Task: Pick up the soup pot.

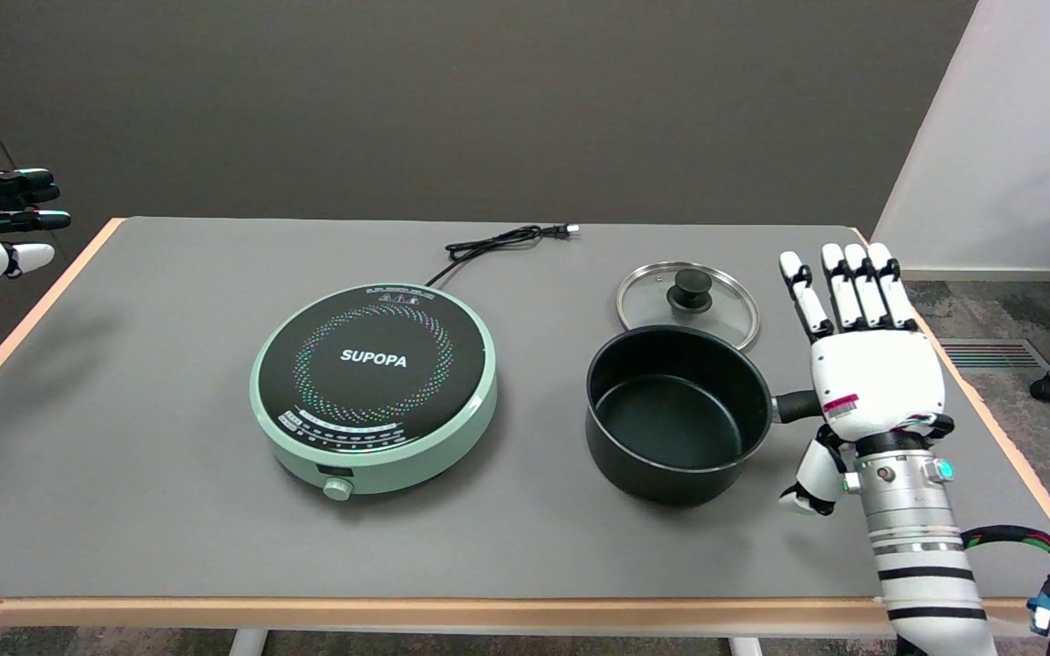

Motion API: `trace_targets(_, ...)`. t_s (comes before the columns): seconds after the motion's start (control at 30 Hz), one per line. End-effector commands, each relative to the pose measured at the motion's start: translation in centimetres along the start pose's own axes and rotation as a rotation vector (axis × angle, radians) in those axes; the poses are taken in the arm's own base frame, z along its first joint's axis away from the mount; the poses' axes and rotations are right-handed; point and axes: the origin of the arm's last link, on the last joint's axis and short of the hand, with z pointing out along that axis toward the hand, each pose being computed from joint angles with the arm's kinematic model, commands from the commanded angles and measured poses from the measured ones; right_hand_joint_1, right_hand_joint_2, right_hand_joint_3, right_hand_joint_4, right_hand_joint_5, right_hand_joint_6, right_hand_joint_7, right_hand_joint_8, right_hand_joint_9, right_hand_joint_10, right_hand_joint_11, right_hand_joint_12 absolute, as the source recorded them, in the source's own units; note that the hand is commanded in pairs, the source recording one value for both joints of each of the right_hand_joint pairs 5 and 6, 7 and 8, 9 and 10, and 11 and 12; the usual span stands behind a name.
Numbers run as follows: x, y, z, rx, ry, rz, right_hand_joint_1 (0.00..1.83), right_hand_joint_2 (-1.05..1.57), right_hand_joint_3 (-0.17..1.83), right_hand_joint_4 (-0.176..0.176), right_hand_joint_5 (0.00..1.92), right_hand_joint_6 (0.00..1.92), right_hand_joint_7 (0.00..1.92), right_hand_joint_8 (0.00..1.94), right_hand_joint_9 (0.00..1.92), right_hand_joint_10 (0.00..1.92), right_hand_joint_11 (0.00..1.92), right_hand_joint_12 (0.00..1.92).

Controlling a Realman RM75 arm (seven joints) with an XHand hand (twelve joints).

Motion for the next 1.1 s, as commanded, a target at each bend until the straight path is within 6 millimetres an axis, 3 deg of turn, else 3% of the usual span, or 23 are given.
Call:
trace_targets(0.03, -4.0, -1.5, 0.2, 0.003, -0.25, 0.026, 1.19, -0.84, 0.87, 0.13, 0.04, 0.04, 0.04, 0.04, 0.04, 0.04, 0.04, 0.04)
trace_targets(0.2, -3.7, -1.0, 0.7, 0.001, -0.28, 0.05, 1.19, -0.83, 0.89, 0.097, 0.04, 0.04, 0.04, 0.04, 0.04, 0.04, 0.04, 0.04)
trace_targets(0.77, -1.5, 0.6, 2.9, 0.001, -0.259, 0.056, 1.19, -0.81, 0.9, 0.053, 0.04, 0.04, 0.04, 0.04, 0.04, 0.04, 0.04, 0.04)
trace_targets(1.1, -2.8, 2.2, 2.8, -0.058, -0.307, 0.056, 1.19, -0.81, 0.94, 0.047, 0.04, 0.04, 0.04, 0.04, 0.04, 0.04, 0.04, 0.04)
